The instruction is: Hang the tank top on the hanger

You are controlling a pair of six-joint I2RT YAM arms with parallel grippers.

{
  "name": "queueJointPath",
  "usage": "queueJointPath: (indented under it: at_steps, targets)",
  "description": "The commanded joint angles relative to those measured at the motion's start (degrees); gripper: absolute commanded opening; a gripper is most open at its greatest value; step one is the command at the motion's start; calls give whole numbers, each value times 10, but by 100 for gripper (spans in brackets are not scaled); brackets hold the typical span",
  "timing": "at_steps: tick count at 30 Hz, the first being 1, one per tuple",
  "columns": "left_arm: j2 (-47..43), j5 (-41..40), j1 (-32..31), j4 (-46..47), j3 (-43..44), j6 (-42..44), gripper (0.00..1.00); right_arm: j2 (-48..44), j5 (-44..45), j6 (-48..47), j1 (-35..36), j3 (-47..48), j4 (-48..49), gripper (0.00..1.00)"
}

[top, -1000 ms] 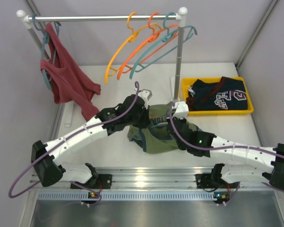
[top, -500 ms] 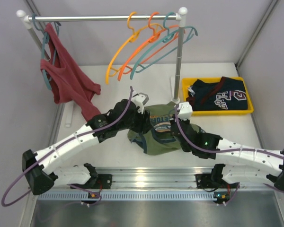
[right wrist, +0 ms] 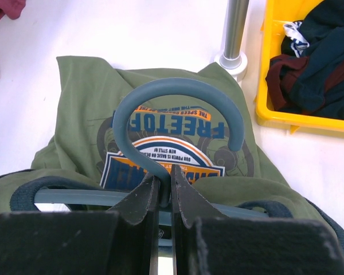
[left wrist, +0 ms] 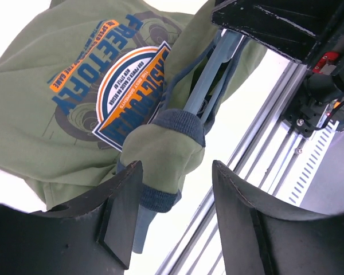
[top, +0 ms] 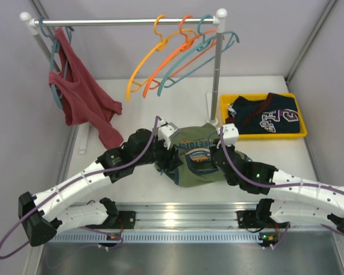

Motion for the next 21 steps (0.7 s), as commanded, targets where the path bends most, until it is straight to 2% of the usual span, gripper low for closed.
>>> queueJointPath:
  at_steps: [1, 12, 21]
  targets:
    - [2, 22, -3, 49, -5, 48, 57, -10, -3, -5, 10, 28, 8, 0]
    - [47, 63, -3, 44, -9, 83, 57, -12, -9, -17, 10, 47, 6, 0]
    - [51, 84, -3, 80, -31, 57, 55, -1, -12, -29, 10, 70, 1, 0]
